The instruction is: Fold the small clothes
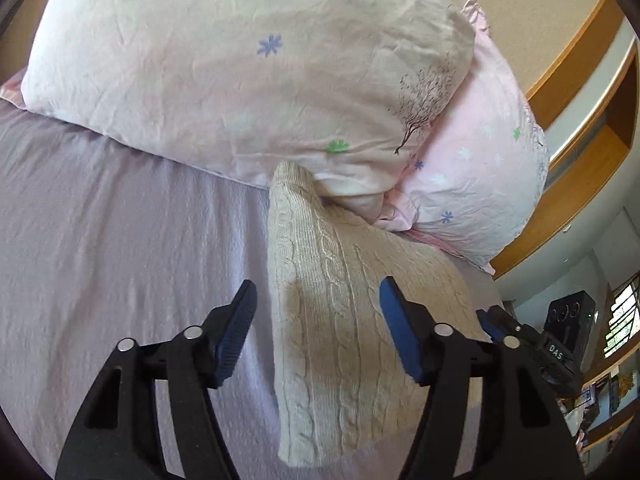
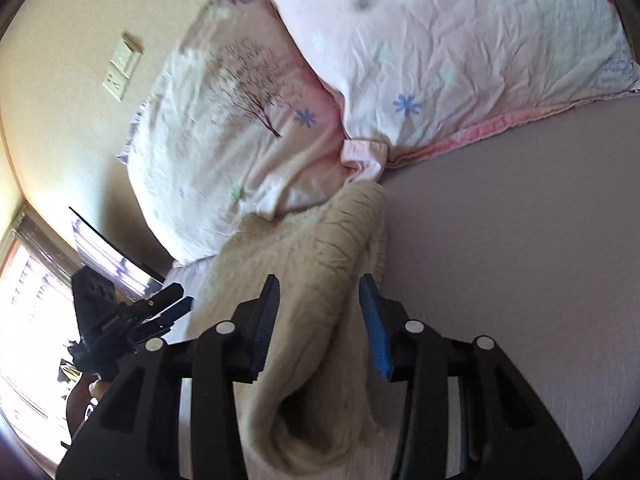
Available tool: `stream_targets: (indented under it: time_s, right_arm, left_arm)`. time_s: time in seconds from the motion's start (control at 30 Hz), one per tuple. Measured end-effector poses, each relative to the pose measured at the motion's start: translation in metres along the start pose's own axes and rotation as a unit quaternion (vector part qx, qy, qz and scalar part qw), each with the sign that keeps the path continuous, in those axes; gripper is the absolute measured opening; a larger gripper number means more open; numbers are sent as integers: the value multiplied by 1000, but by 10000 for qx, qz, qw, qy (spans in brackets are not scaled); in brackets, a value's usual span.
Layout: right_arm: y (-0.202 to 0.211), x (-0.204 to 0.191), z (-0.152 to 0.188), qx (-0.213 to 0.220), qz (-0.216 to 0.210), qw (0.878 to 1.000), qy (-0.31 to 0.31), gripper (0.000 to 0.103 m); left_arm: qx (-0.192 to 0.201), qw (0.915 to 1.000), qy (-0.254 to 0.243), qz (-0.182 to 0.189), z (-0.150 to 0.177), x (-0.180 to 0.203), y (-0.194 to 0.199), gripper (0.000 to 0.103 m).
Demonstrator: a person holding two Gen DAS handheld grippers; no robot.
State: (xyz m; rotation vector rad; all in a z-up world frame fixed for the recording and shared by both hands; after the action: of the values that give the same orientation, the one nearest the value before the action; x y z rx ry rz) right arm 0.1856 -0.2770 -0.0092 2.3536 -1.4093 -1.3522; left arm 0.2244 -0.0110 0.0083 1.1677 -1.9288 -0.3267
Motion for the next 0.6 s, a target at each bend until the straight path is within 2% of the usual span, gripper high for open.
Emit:
stream_targets:
  time_s: [0.07,0.1,0.17,0.23,0.3,0.37,0.43,0.47,0.5,0.6]
  right_arm:
    - [3,-6,18,-257,58,9996,77,42]
    - [1,-5,27,-410,108,9990,104,35]
    - [-10,-2,40,-546,249,9981,100,6]
    - [-10,15,34,-259,724,9970,-52,6]
    - [-8,23,35,-225,693,9970,-260,6]
    - [-1,13,38,-115,517,9986,-43,7]
    - [12,4,44,33,633,9977,227,27]
    - [21,0,48,86,719,9966,383,70]
    - [28,-3,52,146,784,9953,553,101]
    - [40,-1,66,124,1458,9849,922,101]
  left_arm:
    - [149,9994,-267,-181,5,3,18,74]
    - [172,9986,-405,-304,10,3,24,75]
    - [191,9968,-556,-534,24,2,33,80]
    - [93,9961,-551,-684,41,-6,37,80]
    - [-109,9956,-557,-747,61,-8,36,83]
    - [-304,9918,-641,-1067,78,-14,35,97]
    - [-314,9867,-847,-1353,90,-14,36,100]
    - [-276,9857,-963,-1355,94,-11,37,101]
    - [-259,9845,-1055,-1380,98,-9,37,102]
    - [-255,9764,-1352,-1663,105,-3,33,102]
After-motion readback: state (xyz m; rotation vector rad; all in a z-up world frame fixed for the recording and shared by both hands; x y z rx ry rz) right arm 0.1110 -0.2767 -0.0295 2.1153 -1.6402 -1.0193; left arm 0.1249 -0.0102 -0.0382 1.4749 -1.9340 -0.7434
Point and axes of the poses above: each gripper's, at about its wrist camera, not at the fingertips, and y roughly against the way its jaws point, x to its right, z to its underside, the point moved 9 cm from there along -y, roughly the way its jaws point
